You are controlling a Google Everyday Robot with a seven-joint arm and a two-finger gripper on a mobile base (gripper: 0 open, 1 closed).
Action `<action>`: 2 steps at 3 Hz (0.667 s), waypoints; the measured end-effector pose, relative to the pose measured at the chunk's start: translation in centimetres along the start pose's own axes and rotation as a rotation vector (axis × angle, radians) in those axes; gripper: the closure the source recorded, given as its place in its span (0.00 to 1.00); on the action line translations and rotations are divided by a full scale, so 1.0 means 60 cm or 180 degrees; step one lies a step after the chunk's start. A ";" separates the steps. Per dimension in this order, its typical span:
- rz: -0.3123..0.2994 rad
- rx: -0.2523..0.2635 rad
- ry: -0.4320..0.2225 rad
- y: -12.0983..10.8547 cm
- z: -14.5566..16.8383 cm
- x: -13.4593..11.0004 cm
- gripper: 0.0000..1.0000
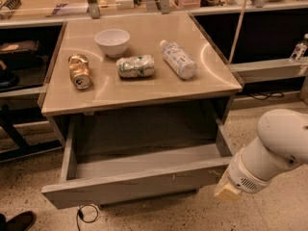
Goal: Close top drawer
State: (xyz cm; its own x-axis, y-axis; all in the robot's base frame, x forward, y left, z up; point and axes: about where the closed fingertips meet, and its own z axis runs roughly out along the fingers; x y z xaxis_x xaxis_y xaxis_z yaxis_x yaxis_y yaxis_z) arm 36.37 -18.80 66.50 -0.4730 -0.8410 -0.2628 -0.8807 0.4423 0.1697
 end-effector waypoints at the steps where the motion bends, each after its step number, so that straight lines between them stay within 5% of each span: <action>1: -0.0007 0.0012 -0.0062 -0.021 0.017 -0.025 1.00; 2: -0.0050 0.0021 -0.0084 -0.038 0.027 -0.048 1.00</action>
Offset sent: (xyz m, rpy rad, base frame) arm 0.0530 0.0301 -0.0180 0.0297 -0.0323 0.0202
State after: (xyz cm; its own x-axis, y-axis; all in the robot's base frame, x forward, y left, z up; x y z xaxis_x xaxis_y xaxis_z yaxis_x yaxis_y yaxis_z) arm 39.69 -16.87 65.31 -0.4596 -0.8393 -0.2903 -0.8881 0.4312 0.1592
